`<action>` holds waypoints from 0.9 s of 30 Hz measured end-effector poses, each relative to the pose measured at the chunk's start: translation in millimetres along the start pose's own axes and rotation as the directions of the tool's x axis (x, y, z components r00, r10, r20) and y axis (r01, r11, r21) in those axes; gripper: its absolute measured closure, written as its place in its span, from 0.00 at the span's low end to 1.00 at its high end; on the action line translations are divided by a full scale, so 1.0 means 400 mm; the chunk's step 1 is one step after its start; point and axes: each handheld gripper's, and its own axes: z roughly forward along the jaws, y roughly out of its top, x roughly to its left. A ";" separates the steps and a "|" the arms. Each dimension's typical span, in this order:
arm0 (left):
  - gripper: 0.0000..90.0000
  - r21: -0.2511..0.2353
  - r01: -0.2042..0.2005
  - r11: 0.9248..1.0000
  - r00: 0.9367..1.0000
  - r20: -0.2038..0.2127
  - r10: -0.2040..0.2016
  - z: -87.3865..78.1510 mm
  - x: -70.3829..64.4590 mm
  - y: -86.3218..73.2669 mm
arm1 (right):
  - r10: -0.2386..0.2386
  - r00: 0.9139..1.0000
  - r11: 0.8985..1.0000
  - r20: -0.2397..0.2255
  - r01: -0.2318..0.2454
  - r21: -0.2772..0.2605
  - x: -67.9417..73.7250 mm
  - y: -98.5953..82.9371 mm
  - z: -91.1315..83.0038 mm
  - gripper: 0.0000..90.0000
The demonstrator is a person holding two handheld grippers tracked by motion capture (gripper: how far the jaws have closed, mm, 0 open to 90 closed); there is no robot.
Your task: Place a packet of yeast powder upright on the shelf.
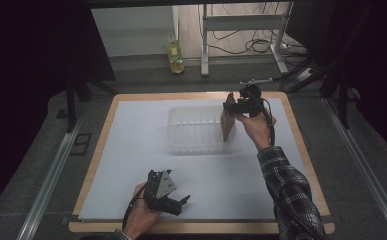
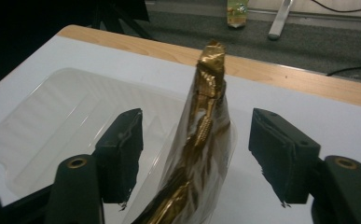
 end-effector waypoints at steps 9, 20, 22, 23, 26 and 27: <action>0.00 0.001 -0.001 1.000 1.000 0.006 0.001 0.000 0.000 0.000 | -0.062 0.998 0.998 -0.027 0.062 0.002 0.020 -0.004 -0.010 0.33; 0.00 0.001 -0.008 1.000 1.000 0.007 0.008 0.000 -0.001 0.000 | -0.105 0.993 0.994 -0.046 0.105 -0.019 0.033 -0.009 -0.036 0.29; 0.00 0.003 -0.010 1.000 1.000 0.009 0.009 0.001 -0.002 0.000 | -0.107 0.993 0.994 -0.052 0.106 -0.025 0.032 -0.011 -0.040 0.28; 0.00 0.003 -0.010 1.000 1.000 0.010 0.010 0.001 -0.002 0.000 | -0.105 0.993 0.994 -0.057 0.104 -0.029 0.031 -0.013 -0.042 0.27; 0.00 0.001 -0.013 1.000 1.000 0.012 0.013 0.002 -0.003 0.000 | -0.101 0.992 0.995 -0.070 0.099 -0.031 0.029 -0.019 -0.047 0.26; 0.00 0.001 -0.013 1.000 1.000 0.012 0.013 0.002 -0.004 0.000 | -0.102 0.992 0.994 -0.072 0.100 -0.033 0.029 -0.021 -0.049 0.26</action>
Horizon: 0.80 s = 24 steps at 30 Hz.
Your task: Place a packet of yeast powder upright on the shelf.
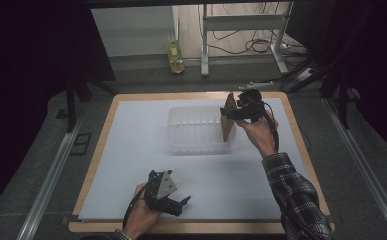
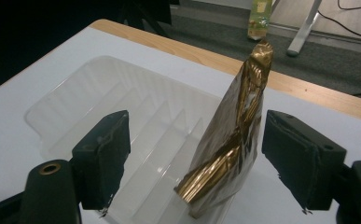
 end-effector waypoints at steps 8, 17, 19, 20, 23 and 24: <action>0.00 -0.003 0.003 1.000 1.000 0.001 -0.003 0.002 -0.001 0.000 | 0.003 0.999 1.000 -0.032 -0.003 -0.007 -0.001 -0.014 -0.018 0.24; 0.00 -0.003 0.010 1.000 1.000 0.019 -0.010 0.003 0.001 -0.002 | -0.009 0.998 1.000 -0.067 0.008 -0.013 0.010 -0.025 -0.033 0.20; 0.00 -0.001 0.017 1.000 1.000 0.027 -0.017 0.004 0.002 -0.003 | -0.015 0.997 1.000 -0.072 0.015 -0.013 0.013 -0.028 -0.036 0.19; 0.00 -0.002 0.022 1.000 0.999 0.032 -0.022 0.004 0.003 -0.003 | -0.017 0.997 1.000 -0.075 0.016 -0.013 0.014 -0.030 -0.037 0.19; 0.00 -0.008 0.042 0.999 0.998 0.044 -0.042 0.003 0.009 -0.004 | -0.017 0.996 1.000 -0.089 0.016 -0.013 0.017 -0.034 -0.042 0.17; 0.00 -0.009 0.047 0.999 0.998 0.044 -0.047 0.003 0.011 -0.005 | -0.020 0.996 1.000 -0.092 0.019 -0.011 0.018 -0.036 -0.043 0.15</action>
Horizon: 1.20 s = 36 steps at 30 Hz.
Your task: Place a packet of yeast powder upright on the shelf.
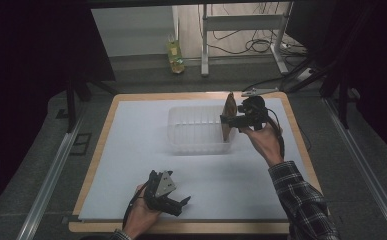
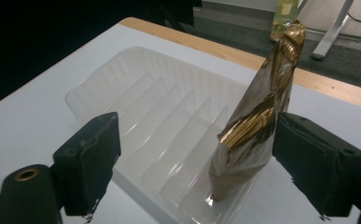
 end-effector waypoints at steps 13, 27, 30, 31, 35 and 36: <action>0.00 -0.016 0.012 1.000 1.000 0.000 -0.012 -0.005 0.004 0.000 | -0.061 0.998 0.998 -0.018 0.062 0.020 0.021 -0.032 -0.026 0.05; 0.00 -0.022 0.016 1.000 1.000 -0.002 -0.016 -0.005 0.004 0.000 | -0.155 0.988 0.988 0.000 0.155 0.028 0.042 -0.095 -0.040 0.03; 0.00 -0.021 0.017 1.000 1.000 -0.002 -0.017 -0.005 0.004 0.000 | -0.173 0.985 0.984 0.001 0.173 0.039 0.044 -0.108 -0.039 0.03; 0.00 -0.021 0.017 1.000 1.000 -0.002 -0.017 -0.005 0.004 0.000 | -0.176 0.984 0.984 0.002 0.176 0.042 0.045 -0.113 -0.039 0.03; 0.00 -0.020 0.017 1.000 1.000 -0.003 -0.017 -0.006 0.004 0.000 | -0.192 0.981 0.980 -0.005 0.192 0.050 0.051 -0.135 -0.039 0.02; 0.00 -0.021 0.017 1.000 1.000 -0.003 -0.017 -0.006 0.004 0.000 | -0.197 0.980 0.979 -0.004 0.197 0.053 0.052 -0.140 -0.038 0.01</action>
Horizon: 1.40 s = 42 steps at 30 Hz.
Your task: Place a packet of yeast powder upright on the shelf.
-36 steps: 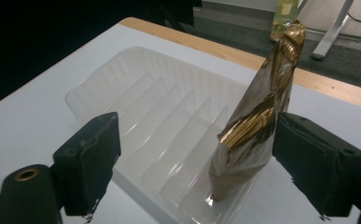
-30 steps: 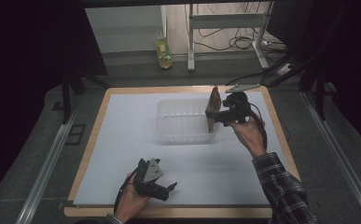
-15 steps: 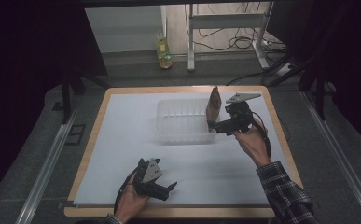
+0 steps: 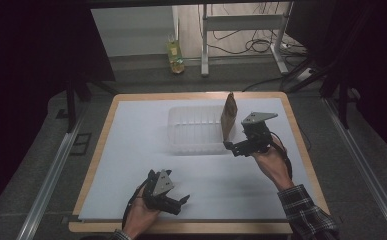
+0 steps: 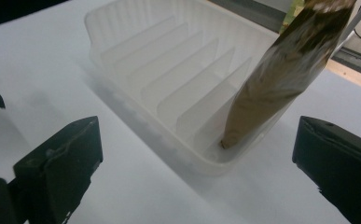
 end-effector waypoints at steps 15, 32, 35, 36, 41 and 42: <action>0.00 0.012 0.011 1.000 1.000 0.003 -0.011 -0.001 0.000 0.000 | 0.021 1.000 1.000 -0.020 -0.021 -0.009 0.021 -0.061 -0.028 0.00; 0.00 0.002 0.038 0.999 0.999 0.010 -0.038 -0.004 0.004 0.000 | 0.027 1.000 1.000 0.004 -0.027 -0.006 0.043 -0.135 -0.086 0.00; 0.00 0.002 0.035 0.999 0.999 0.009 -0.035 -0.005 0.004 0.000 | 0.033 0.999 0.999 -0.001 -0.033 -0.006 0.047 -0.149 -0.096 0.00; 0.00 0.003 0.034 0.999 0.999 0.008 -0.034 -0.005 0.004 0.000 | 0.036 0.999 0.999 -0.001 -0.036 -0.005 0.048 -0.155 -0.101 0.00; 0.00 0.009 0.031 0.999 1.000 0.002 -0.031 -0.004 0.002 -0.001 | 0.053 0.999 0.999 0.001 -0.053 0.003 0.054 -0.184 -0.119 0.00; 0.00 0.010 0.030 0.999 1.000 0.002 -0.030 -0.004 0.002 -0.001 | 0.057 0.998 0.998 0.000 -0.057 0.000 0.055 -0.191 -0.121 0.00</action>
